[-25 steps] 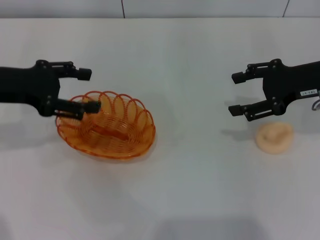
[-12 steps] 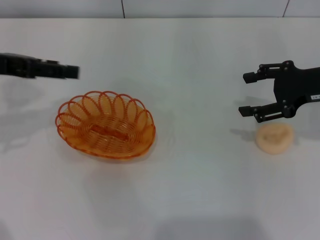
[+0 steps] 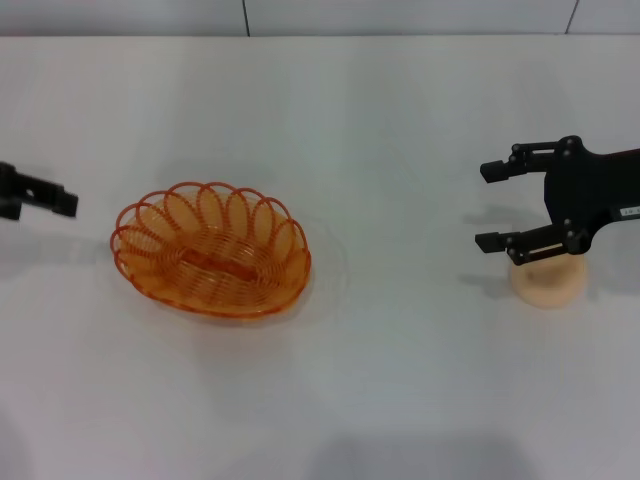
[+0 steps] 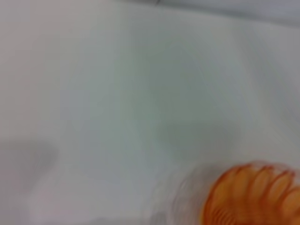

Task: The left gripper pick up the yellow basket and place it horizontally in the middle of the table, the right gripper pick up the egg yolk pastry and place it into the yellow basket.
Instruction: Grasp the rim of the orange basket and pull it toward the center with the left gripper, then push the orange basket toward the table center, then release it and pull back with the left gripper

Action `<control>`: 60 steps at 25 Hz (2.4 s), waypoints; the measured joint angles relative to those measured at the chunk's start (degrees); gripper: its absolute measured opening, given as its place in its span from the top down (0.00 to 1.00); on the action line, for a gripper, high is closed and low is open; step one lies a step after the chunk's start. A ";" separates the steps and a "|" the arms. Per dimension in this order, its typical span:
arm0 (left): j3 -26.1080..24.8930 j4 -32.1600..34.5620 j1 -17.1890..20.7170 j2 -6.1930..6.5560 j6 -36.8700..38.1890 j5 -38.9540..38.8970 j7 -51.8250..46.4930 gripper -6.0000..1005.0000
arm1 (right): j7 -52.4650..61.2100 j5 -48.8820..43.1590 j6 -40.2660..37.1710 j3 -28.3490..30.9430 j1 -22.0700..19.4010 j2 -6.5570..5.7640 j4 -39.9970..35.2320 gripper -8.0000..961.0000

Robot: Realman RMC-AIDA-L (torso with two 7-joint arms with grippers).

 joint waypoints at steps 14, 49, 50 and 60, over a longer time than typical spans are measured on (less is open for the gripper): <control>8.90 -11.23 -4.31 -3.78 -12.06 2.97 -0.87 0.21 | -0.63 0.24 -0.08 -0.98 0.06 0.51 -1.34 0.15; 9.71 -14.70 -5.32 -5.44 -14.79 -0.78 -5.55 0.92 | -0.81 0.29 0.55 -1.60 0.04 0.37 -1.58 0.15; 9.75 -14.69 -5.43 -5.71 -14.74 -1.76 -6.70 0.92 | -1.06 0.28 0.55 -1.60 -0.01 0.37 -1.59 0.15; 10.03 -14.94 -7.39 -7.07 -14.66 -9.80 -17.69 0.93 | -3.44 0.28 0.09 -1.54 -0.30 0.52 -1.61 0.15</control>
